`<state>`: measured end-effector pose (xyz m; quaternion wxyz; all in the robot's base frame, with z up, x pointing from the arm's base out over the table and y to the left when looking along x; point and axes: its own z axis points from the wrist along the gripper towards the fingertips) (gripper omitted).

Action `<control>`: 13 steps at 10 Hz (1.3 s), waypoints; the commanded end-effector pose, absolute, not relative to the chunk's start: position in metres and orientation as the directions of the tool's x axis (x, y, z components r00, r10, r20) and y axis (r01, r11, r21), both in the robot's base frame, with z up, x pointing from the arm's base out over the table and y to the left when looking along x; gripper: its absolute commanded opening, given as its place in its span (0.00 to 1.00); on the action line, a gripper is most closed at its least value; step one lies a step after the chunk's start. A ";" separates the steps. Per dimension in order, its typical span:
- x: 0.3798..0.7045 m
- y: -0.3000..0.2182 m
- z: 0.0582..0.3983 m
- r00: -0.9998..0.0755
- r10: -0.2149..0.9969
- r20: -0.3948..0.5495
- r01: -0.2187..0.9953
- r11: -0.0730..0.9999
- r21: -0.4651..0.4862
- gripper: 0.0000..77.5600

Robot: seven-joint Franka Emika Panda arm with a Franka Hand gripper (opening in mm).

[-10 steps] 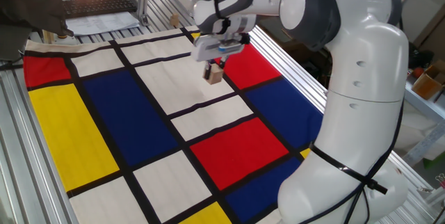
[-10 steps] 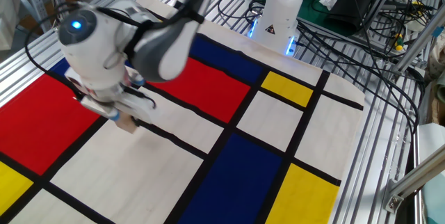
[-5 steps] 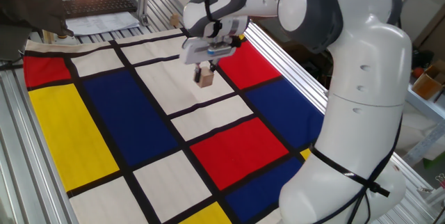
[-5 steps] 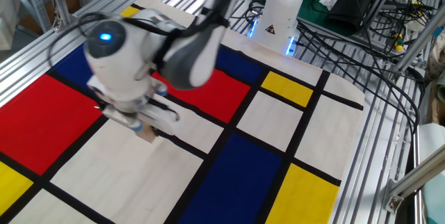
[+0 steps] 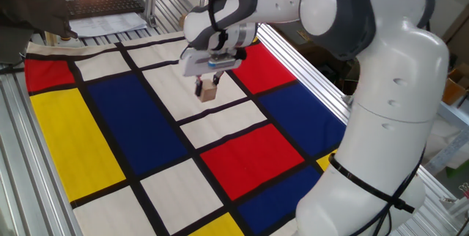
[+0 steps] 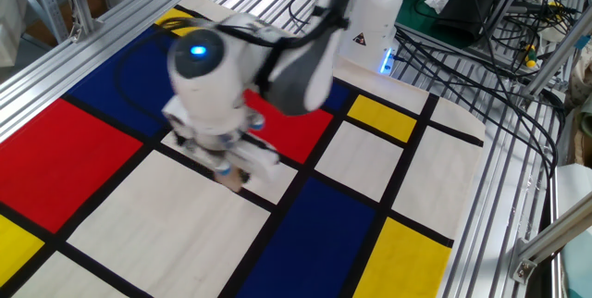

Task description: Pick up the small block on the left and move it to the right

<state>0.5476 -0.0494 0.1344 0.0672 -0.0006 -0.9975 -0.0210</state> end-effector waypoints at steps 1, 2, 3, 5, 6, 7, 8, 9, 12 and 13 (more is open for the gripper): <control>0.503 0.004 0.132 -0.992 0.058 0.111 0.064 0.997 0.043 0.02; 0.503 0.004 0.132 -0.992 0.058 0.111 0.064 0.997 0.043 0.02; 0.503 0.024 0.128 -0.991 0.075 0.107 0.080 0.996 0.041 0.02; 0.506 0.035 0.125 -0.992 0.084 0.095 0.088 0.995 0.041 0.02; 0.508 0.036 0.122 -0.993 0.085 0.079 0.089 0.995 0.043 0.02; 0.508 0.036 0.122 -0.993 0.085 0.077 0.089 0.995 0.043 0.02; 0.517 0.037 0.120 -0.995 0.081 0.060 0.084 0.995 0.047 0.02; 0.519 0.038 0.122 -0.995 0.079 0.061 0.082 0.996 0.047 0.02; 0.519 0.054 0.121 -0.995 0.084 0.050 0.086 0.995 0.041 0.02; 0.518 0.061 0.117 -0.997 0.063 0.038 0.063 0.998 0.008 0.02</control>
